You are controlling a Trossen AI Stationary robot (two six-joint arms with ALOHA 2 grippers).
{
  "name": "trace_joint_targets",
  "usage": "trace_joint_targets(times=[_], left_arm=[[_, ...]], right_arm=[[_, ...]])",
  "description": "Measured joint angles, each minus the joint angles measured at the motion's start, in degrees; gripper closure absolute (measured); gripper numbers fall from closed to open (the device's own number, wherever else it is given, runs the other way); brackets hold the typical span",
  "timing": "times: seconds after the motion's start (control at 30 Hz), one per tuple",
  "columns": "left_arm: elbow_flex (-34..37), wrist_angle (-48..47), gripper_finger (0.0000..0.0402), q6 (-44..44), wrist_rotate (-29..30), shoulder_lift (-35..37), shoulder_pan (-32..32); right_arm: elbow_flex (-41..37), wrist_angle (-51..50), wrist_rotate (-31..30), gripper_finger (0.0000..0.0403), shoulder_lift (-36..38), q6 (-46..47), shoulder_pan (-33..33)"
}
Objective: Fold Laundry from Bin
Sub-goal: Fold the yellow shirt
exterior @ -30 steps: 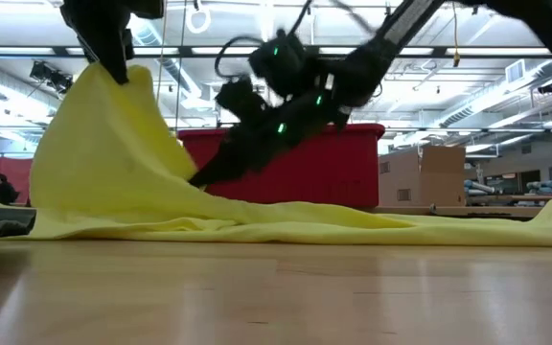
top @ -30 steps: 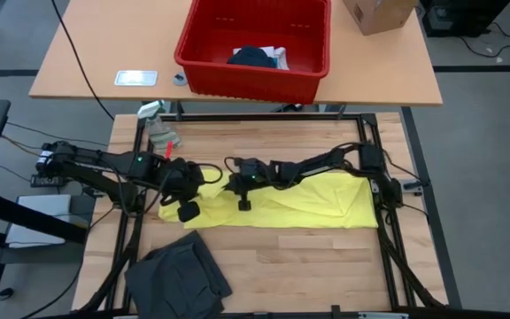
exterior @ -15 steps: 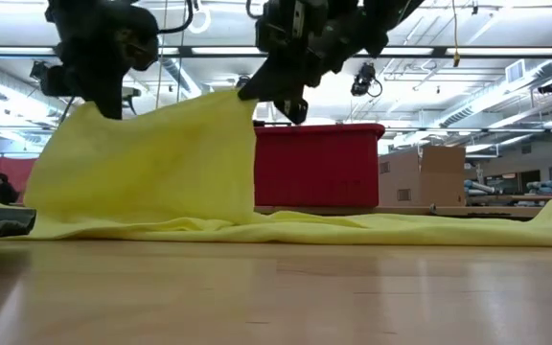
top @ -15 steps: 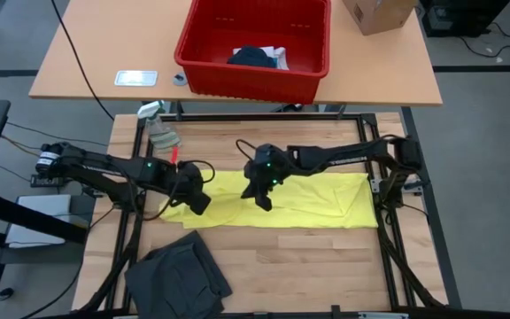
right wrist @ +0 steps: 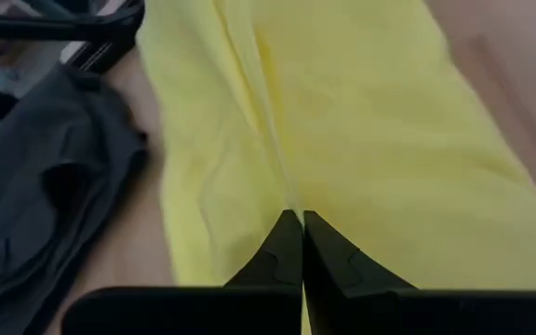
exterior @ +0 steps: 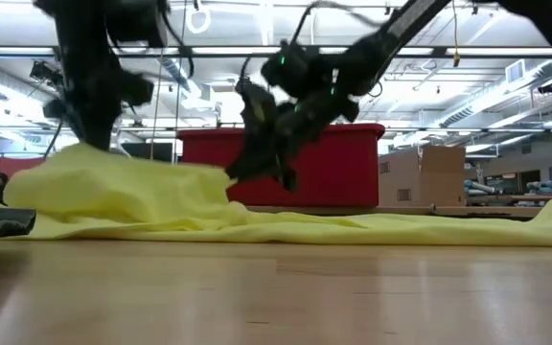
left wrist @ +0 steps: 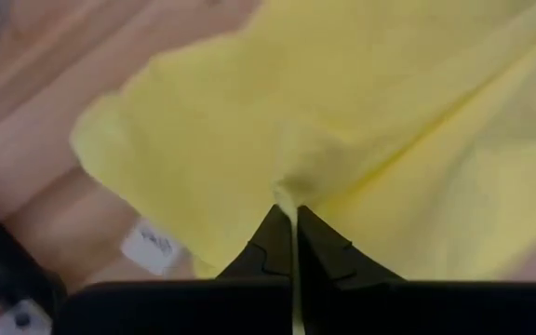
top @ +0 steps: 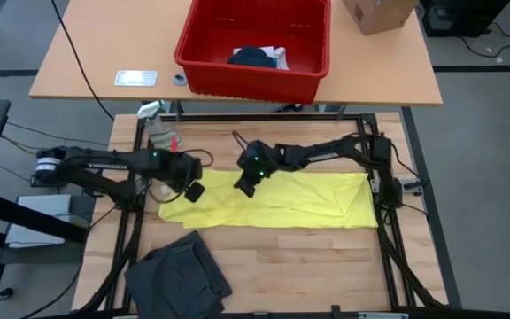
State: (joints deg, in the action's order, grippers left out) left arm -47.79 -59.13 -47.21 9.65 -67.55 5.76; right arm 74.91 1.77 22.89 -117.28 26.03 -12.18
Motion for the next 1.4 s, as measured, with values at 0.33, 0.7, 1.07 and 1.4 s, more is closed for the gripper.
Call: trace_joint_targets(times=[0.33,0.7,1.07,1.4], left_arm=[[9.3,12.5,0.0344,8.0,1.0,0.0,14.3],[2.3,6.6,0.0269,7.2,-14.3,1.4,11.6],[17.4,27.4,0.0287,-1.3,-13.2,-4.2,2.3],[16.8,43.7,0.0287,10.6,-10.7,-11.5,9.0]], right_arm=[[0.0,7.5,4.8,0.0330,-7.4,11.0,-6.5],[0.0,6.3,10.7,0.0245,1.6,14.0,-7.0],[0.0,-14.3,1.1,0.0299,2.1,2.6,-2.1],[-0.9,-52.3,-17.5,0.0354,9.3,-3.4,-0.7]])
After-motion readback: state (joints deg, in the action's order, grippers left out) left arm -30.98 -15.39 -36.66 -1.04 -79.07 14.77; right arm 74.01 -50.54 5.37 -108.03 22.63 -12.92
